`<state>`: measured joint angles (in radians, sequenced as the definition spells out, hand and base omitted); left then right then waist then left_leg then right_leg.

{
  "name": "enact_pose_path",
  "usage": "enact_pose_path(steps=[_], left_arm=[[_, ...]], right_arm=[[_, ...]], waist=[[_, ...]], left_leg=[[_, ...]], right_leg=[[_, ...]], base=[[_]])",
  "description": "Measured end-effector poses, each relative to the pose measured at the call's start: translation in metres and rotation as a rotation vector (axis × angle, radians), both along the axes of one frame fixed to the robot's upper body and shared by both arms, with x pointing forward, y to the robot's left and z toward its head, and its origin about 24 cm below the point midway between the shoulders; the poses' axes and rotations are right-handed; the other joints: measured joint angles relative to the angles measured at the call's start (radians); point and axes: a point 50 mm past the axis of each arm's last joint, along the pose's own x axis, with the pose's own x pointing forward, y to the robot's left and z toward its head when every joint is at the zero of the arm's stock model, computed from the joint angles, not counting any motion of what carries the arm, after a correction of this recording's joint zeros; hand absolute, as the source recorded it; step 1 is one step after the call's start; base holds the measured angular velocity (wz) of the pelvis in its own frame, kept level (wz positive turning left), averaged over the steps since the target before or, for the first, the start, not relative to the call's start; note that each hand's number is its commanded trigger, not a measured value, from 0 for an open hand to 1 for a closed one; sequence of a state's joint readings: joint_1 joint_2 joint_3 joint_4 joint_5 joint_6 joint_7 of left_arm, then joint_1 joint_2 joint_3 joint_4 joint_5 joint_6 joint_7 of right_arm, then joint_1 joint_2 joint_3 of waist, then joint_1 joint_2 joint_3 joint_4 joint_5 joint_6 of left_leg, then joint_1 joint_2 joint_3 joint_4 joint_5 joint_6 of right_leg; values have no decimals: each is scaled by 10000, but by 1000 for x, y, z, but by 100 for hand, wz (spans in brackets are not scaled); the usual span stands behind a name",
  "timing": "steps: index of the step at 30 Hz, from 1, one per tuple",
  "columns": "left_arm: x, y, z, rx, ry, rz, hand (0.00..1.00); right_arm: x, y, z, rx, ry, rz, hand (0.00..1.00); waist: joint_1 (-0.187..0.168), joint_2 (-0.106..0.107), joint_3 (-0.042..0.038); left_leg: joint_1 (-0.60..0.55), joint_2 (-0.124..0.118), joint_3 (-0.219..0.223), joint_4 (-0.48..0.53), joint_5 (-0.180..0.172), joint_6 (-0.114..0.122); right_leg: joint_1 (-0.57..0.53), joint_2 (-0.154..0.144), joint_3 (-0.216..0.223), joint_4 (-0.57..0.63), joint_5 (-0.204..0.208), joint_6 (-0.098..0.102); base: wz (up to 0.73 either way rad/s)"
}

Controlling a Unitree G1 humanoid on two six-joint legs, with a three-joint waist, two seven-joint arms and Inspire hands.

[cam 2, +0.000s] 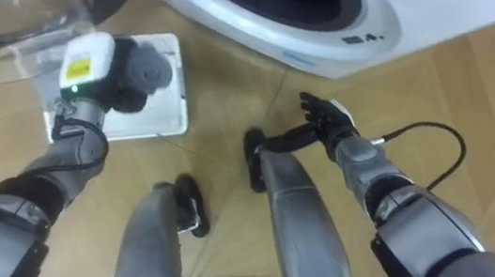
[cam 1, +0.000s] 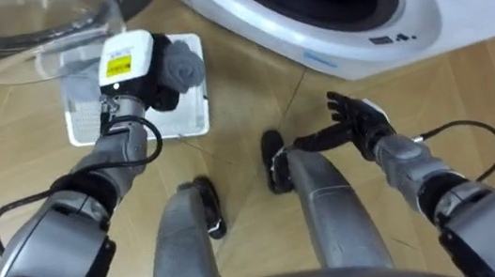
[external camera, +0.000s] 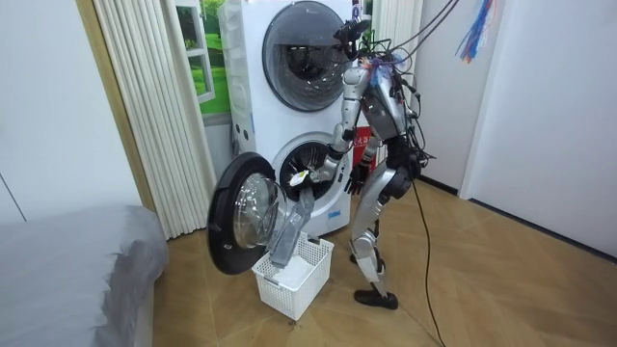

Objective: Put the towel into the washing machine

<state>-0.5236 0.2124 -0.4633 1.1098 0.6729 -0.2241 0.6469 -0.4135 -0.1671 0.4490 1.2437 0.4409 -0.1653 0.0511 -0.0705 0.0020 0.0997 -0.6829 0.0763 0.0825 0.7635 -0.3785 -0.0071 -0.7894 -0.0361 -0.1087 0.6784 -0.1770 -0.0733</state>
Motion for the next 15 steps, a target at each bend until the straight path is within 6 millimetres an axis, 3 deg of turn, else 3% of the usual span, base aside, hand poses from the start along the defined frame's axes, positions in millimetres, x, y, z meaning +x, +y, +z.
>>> enact_pose_path(steps=[4,12,14,15], left_arm=[[4,-14,12,-1008,-579,-115,100],[3,-39,28,-5760,-211,244,100],[2,-48,27,-6845,417,80,100],[0,-55,23,-7593,986,-1,100]], right_arm=[[1,1,1,79,-72,81,0],[2,11,3,350,-234,709,0],[2,12,2,421,-199,850,0],[0,12,1,471,-136,877,0]], waist=[[258,35,11],[313,106,-43],[380,91,-104],[395,93,-177]], left_leg=[[142,-28,1,-69,32,58],[139,-202,-23,-289,162,150],[148,-212,-19,-276,183,154],[180,-210,-1,-262,194,159]], right_leg=[[180,-81,-82,-37,-6,39],[181,-284,-175,-11,16,78],[197,-294,-171,-12,25,93],[232,-292,-158,-21,32,104]], base=[[10],[7],[0],[0]])
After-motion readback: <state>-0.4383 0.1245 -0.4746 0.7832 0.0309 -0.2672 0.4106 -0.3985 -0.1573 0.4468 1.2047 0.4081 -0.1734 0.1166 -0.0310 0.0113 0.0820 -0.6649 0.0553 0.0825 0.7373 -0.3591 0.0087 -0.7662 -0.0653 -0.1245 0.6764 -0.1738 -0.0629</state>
